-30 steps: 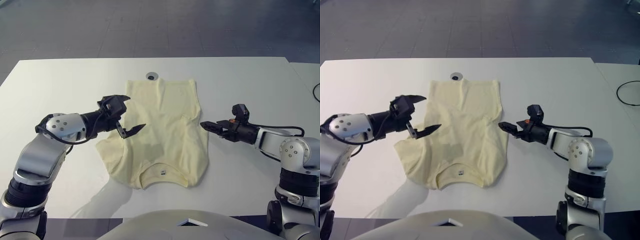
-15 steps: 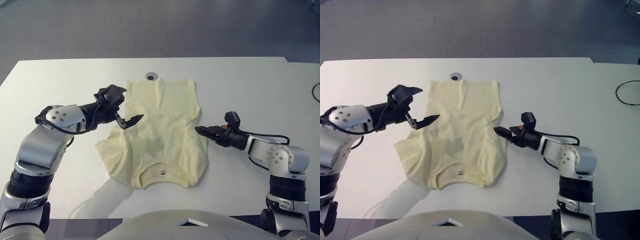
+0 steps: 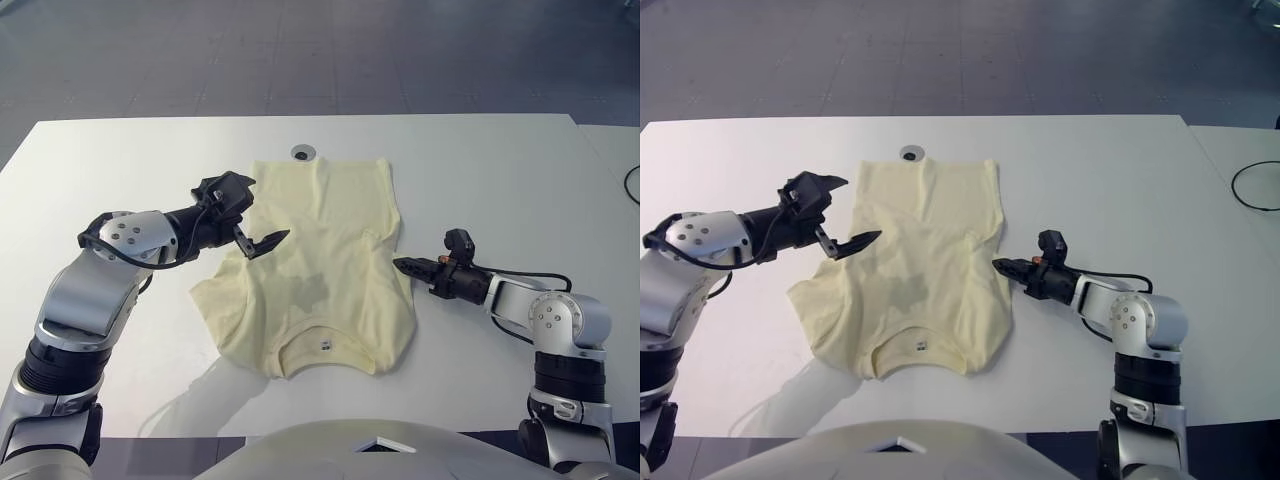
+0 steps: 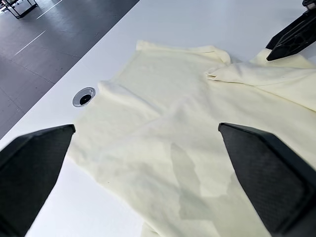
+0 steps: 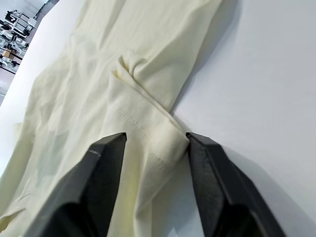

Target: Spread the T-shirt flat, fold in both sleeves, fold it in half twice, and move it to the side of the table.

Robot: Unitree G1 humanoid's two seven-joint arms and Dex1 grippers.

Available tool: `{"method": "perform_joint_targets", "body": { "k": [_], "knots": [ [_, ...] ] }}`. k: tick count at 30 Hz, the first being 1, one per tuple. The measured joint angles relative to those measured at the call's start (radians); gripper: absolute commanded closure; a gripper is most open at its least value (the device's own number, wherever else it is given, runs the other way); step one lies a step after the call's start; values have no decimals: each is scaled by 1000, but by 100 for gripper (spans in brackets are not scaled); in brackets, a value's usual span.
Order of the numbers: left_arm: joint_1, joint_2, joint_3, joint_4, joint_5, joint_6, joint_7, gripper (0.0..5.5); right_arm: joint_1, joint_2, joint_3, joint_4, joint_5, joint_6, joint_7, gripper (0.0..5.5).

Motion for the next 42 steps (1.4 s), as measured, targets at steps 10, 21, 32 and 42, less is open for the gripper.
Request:
{"method": "perform_joint_targets", "body": {
  "k": [10,21,32,42],
  "knots": [
    [0,0,-10,0,1,0,1,10,7,0,-17,8,2,15,-17,540],
    [40,1,-10,-28,2,1,13,10,22,-33,-192,-127,91,169,-47,547],
    [68,4,-9,-63,2,30,29,10,163,-46,-217,-270,110,239,-56,547],
    [78,3,-9,-78,1,44,36,10,172,-51,-232,-316,101,233,-78,547]
  ]
}}
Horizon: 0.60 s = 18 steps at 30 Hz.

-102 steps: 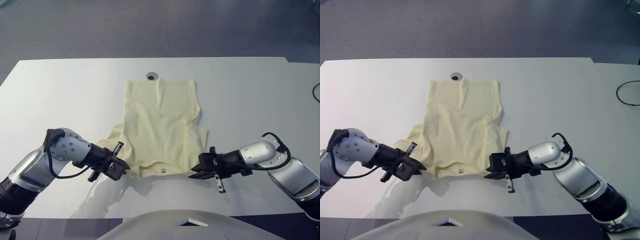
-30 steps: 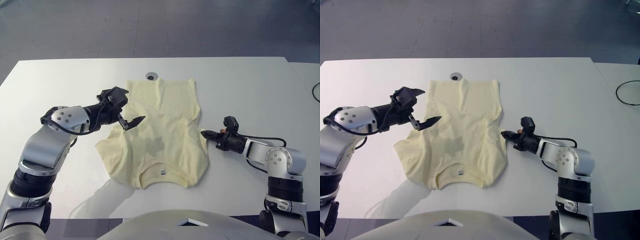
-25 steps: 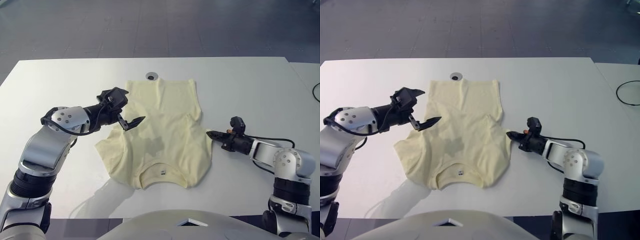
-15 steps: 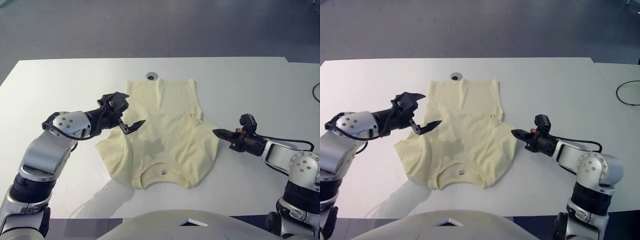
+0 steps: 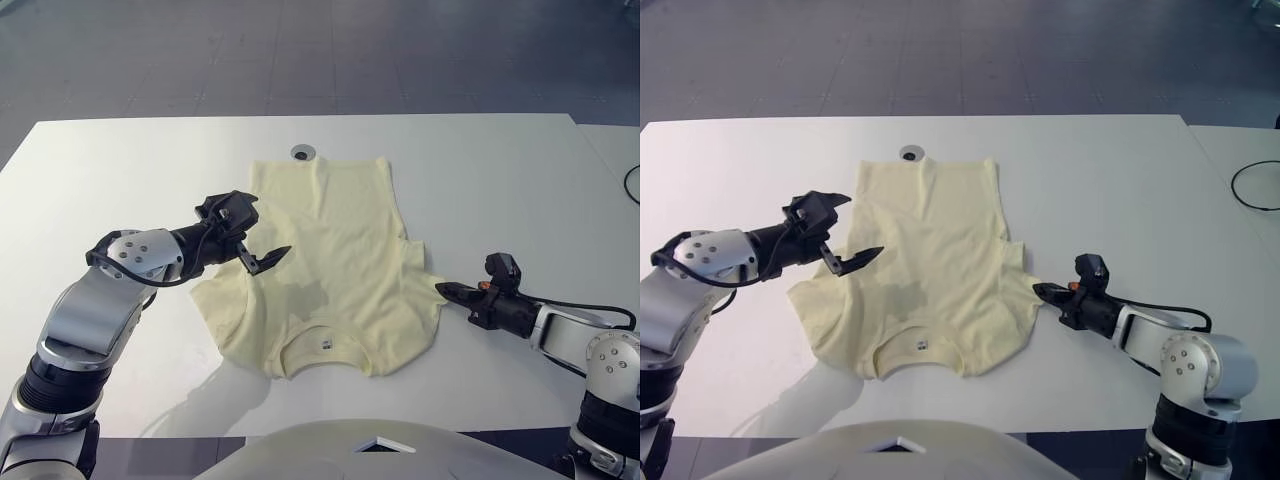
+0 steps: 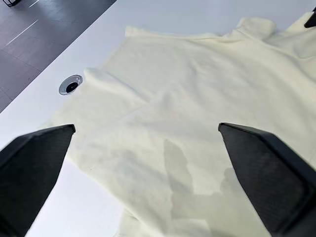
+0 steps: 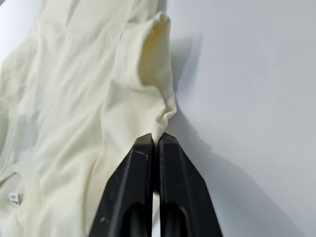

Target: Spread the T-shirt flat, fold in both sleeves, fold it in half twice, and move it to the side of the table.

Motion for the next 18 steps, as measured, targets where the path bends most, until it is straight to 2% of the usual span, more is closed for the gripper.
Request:
{"method": "perform_joint_targets", "body": {
  "k": [4,9,13,18],
  "knots": [
    [9,0,0,-2,0,2,3,10,-65,38,-44,-50,47,55,-9,547],
    [13,0,0,-2,0,4,5,10,-119,108,-41,-126,102,130,-26,547],
    [13,-1,-2,-2,0,4,7,10,-123,158,48,-136,109,138,-47,547],
    [12,-2,-15,0,1,4,9,10,-124,214,96,-136,96,138,-78,547]
  ]
}}
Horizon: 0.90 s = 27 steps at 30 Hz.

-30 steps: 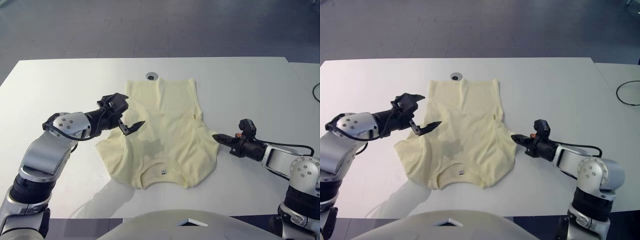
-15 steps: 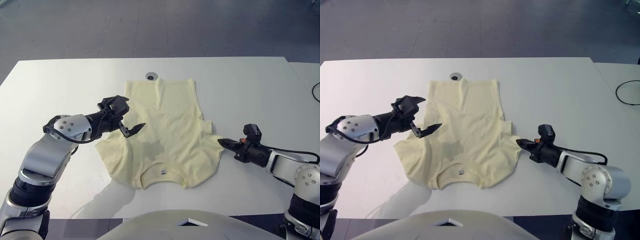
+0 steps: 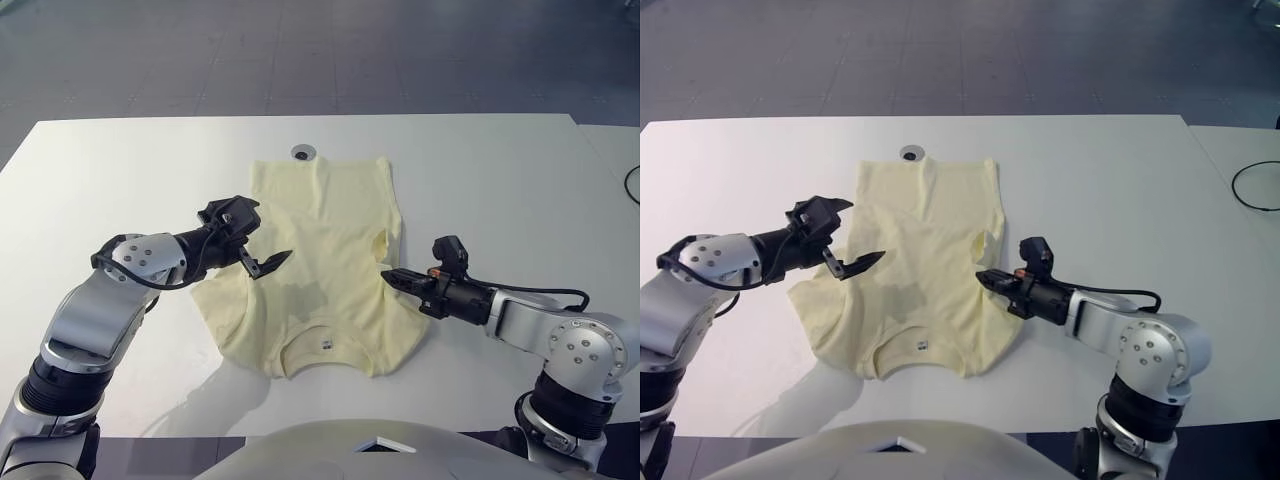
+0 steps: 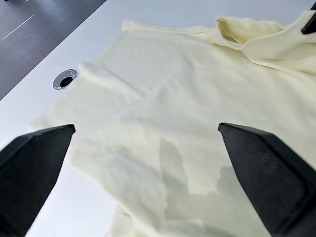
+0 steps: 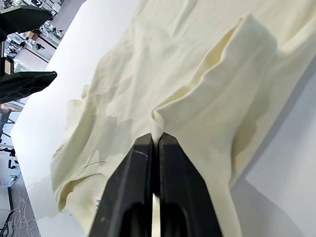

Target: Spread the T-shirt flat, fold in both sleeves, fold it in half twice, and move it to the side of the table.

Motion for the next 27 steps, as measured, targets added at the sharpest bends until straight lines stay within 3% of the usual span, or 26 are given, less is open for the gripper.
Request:
{"method": "perform_joint_targets", "body": {
  "k": [12,21,27],
  "knots": [
    [1,-24,-6,-9,8,2,16,10,-52,165,100,63,-117,-20,-112,547],
    [17,-28,-6,-29,10,17,21,10,-51,204,147,68,-170,-57,-131,404],
    [23,-28,1,-31,8,28,24,10,-126,253,0,40,-76,-30,-70,301]
  ]
}}
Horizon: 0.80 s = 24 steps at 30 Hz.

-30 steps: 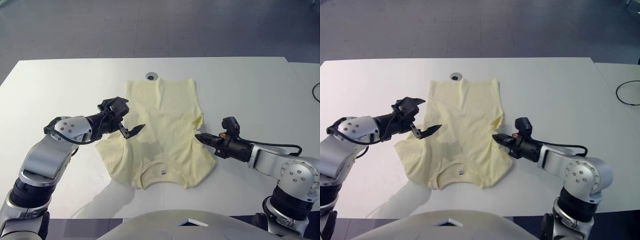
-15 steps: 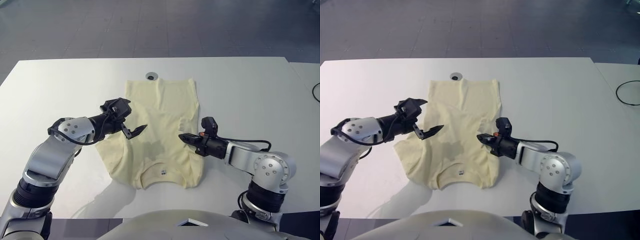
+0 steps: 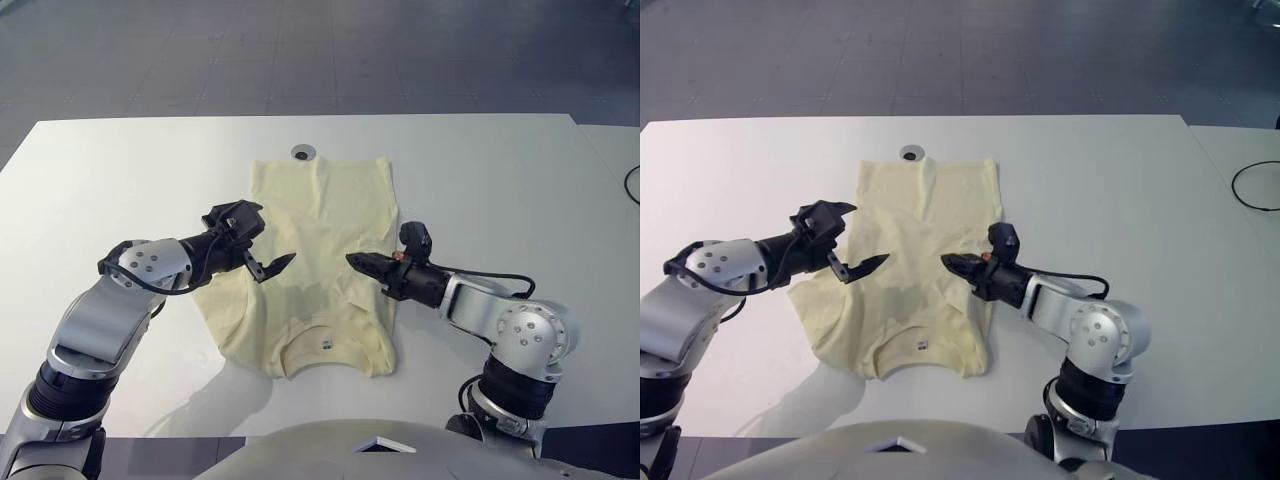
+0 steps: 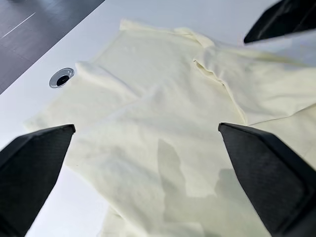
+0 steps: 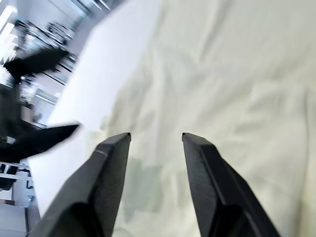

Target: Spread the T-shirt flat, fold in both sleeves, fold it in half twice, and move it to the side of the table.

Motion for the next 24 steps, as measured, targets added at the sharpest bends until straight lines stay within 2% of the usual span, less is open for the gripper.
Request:
{"method": "perform_joint_targets", "body": {
  "k": [4,5,7,11,14,18,21,24],
  "knots": [
    [68,5,67,-5,-2,24,12,10,-32,-78,-18,-58,0,-24,13,238],
    [110,13,94,-3,0,34,17,10,-13,-146,17,-90,-41,-68,6,227],
    [152,20,135,7,-1,56,29,10,35,-211,39,-123,-96,-128,-11,191],
    [166,-45,288,59,-13,162,137,10,156,-271,57,-163,-175,-236,-26,125],
    [193,-156,417,85,-55,318,213,10,267,-282,59,-178,-217,-295,-37,72],
    [219,-226,550,144,-161,538,194,10,362,-247,53,-195,-226,-338,-53,12],
    [112,-249,690,262,-210,685,179,10,407,-207,52,-210,-226,-360,-72,12],
    [65,-249,729,312,-240,760,167,10,426,-190,53,-211,-226,-374,-87,12]
  ]
}}
